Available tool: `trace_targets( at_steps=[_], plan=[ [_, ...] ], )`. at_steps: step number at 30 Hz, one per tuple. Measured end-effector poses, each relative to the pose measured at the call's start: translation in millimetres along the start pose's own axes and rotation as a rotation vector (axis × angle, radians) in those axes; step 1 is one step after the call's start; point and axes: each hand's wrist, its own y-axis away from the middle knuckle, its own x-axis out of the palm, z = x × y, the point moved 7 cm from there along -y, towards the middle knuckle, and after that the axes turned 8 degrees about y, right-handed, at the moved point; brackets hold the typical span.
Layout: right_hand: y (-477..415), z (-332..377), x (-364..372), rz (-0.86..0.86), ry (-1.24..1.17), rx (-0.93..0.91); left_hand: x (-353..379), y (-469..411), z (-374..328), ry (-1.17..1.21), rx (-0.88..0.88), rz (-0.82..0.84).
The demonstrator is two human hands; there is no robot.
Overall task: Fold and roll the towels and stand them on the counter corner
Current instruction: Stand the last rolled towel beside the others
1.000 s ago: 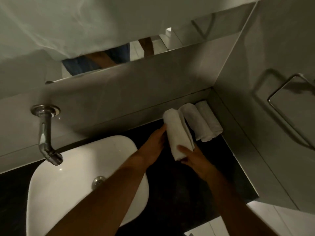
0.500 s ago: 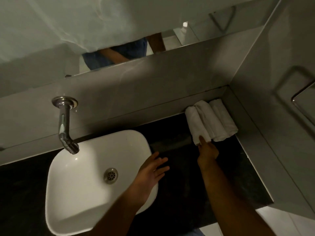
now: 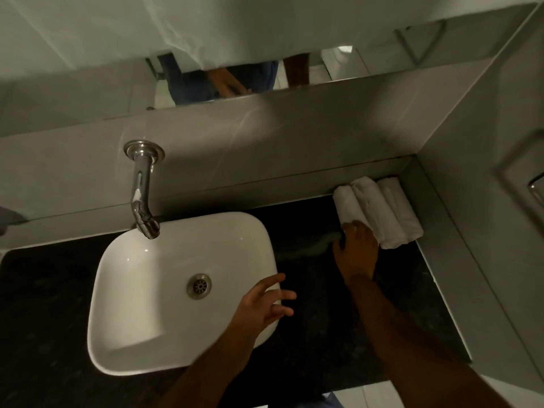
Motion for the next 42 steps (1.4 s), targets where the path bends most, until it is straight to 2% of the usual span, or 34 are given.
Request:
trace_targets(
  at_steps=[1, 3, 5, 11, 17, 21, 23, 26, 28, 30, 32, 34, 35, 39, 42],
  plan=[
    [-7.2, 5.3, 11.2, 0.08, 0.111, -0.122, -3.1, 2.7, 3.1, 0.016, -0.006, 0.008],
    [-24.3, 0.2, 30.1, 0.239, 0.294, -0.229, -9.5, 8.9, 7.3, 0.017, 0.006, -0.009],
    [-41.7, -13.8, 37.6, 0.305, 0.413, -0.247, -16.9, 14.3, 12.0, 0.007, 0.026, -0.045],
    [-58.7, -24.2, 37.5, 0.363, 0.544, -0.227, -19.4, 19.7, 17.4, 0.011, 0.021, -0.065],
    [-65.8, -23.0, 31.4, 0.369, 0.378, -0.071, -24.1, 21.1, 6.7, -0.027, 0.058, -0.082],
    [-61.5, -29.1, 34.9, 0.388, 0.348, -0.013, -21.6, 27.0, 4.1, -0.017, 0.08, -0.083],
    [-62.4, -32.7, 45.4, 0.449, 0.187, 0.017, -21.4, 28.4, 4.7, 0.008, 0.071, -0.089],
    [-64.1, -37.2, 52.9, 0.481, -0.312, 0.148, -23.0, 28.1, 10.6, 0.037, 0.058, -0.111],
    [-65.2, -42.5, 55.0, 0.489, -0.414, 0.159, -21.9, 27.3, 14.2, 0.056, 0.045, -0.112],
    [-65.1, -49.3, 56.8, 0.473, -0.239, 0.083, -20.3, 26.8, 16.6, 0.06, 0.027, -0.112],
    [-62.4, -46.3, 45.4, 0.279, 0.038, -0.098, -20.8, 27.5, 17.3, 0.039, 0.017, -0.116],
    [-51.3, -31.5, 32.4, 0.142, 0.118, -0.202, -22.2, 27.7, 17.3, 0.011, 0.018, -0.124],
    [-43.3, -23.4, 30.8, 0.135, 0.124, -0.234, -23.0, 27.2, 18.1, 0.005, 0.02, -0.127],
    [-18.0, -28.6, 62.2, 0.283, 0.284, -0.302, -23.1, 28.6, 22.7, 0.018, 0.021, -0.11],
    [-30.0, -40.0, 63.2, 0.299, 0.277, -0.32, -23.5, 27.8, 23.0, 0.01, 0.015, -0.112]
  ],
)
